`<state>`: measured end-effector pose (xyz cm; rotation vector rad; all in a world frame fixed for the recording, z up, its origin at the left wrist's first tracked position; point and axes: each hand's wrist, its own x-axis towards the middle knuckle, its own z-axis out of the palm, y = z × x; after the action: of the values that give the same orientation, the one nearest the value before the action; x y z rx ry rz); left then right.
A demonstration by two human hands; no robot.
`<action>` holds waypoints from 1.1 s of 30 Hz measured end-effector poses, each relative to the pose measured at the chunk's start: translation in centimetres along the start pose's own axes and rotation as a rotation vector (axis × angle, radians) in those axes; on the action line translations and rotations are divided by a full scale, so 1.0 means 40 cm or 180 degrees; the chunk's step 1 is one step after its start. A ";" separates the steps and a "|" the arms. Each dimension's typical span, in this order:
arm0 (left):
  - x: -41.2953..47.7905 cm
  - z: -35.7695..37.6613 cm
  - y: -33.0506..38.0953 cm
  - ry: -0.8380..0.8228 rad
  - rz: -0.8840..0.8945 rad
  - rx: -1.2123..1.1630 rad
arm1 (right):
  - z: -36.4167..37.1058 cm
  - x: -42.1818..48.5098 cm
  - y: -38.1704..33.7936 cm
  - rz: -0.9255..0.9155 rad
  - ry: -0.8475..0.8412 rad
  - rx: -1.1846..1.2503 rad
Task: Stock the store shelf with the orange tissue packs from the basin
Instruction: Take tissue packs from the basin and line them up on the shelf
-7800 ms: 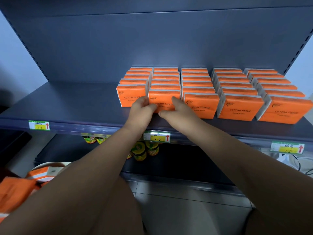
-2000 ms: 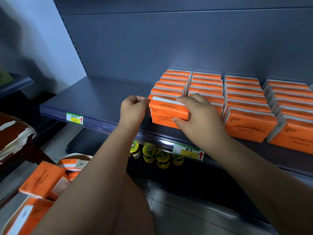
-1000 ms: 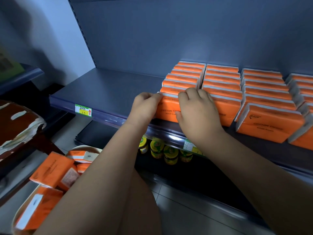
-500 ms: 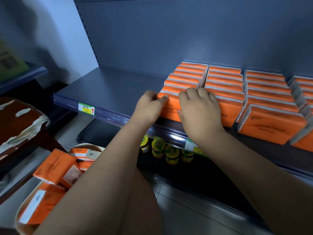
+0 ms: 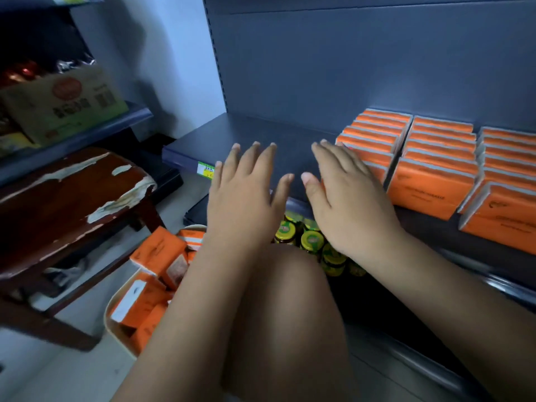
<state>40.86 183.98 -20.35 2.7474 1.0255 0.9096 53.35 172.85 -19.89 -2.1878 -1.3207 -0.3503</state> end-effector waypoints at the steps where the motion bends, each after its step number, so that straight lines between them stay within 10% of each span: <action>1: -0.022 -0.017 -0.034 -0.0100 -0.0110 0.0134 | 0.016 -0.008 -0.037 -0.0083 -0.0058 -0.0088; 15: -0.332 -0.088 -0.383 -0.1128 -0.1404 0.0343 | 0.259 -0.109 -0.341 -0.0785 -0.1679 -0.0279; 33: -0.383 0.168 -0.504 -0.2165 -0.1751 -0.0076 | 0.595 -0.049 -0.320 0.0473 -0.3087 -0.0942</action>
<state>23.76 191.02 -38.90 2.2495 1.4444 -0.0876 39.79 189.87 -36.04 -2.8235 -1.6073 0.7165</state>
